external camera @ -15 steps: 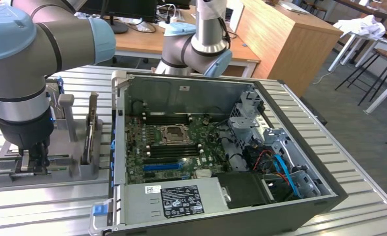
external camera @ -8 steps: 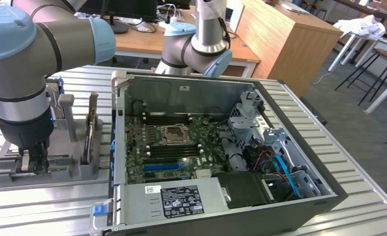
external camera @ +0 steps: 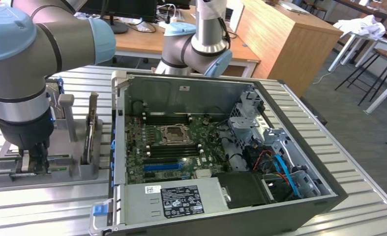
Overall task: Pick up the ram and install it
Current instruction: 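Pick up the ram and move it above insertion slot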
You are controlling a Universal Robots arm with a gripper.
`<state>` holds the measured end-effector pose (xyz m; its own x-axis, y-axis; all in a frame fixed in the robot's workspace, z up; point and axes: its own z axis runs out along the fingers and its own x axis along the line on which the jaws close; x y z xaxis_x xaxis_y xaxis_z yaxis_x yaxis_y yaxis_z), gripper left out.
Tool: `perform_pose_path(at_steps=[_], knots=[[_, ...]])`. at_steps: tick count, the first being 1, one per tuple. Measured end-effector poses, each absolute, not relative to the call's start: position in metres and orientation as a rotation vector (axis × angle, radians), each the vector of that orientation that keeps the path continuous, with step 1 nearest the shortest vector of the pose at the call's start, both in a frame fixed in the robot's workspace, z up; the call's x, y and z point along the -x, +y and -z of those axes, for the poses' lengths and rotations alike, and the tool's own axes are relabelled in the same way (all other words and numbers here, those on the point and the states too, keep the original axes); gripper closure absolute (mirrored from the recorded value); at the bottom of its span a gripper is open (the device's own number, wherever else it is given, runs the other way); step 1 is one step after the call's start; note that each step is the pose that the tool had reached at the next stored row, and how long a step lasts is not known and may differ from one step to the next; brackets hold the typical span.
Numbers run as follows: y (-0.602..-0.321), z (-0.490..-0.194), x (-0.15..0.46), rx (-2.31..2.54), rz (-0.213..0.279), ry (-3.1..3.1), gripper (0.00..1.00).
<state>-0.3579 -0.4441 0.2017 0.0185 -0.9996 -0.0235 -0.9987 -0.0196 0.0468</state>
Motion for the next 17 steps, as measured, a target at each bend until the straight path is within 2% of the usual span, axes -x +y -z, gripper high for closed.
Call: perform_pose_path(at_steps=[9, 11, 12, 17], knots=[[-0.4441, -0.2005, 0.3579, -2.230, 0.077, -2.188, 0.82], [-0.4441, -0.2005, 0.3579, -2.230, 0.077, -2.188, 0.83], [-0.4441, -0.2005, 0.3579, -2.230, 0.077, -2.188, 0.89], [-0.4441, -0.2005, 0.3579, -2.230, 0.077, -2.188, 0.89]])
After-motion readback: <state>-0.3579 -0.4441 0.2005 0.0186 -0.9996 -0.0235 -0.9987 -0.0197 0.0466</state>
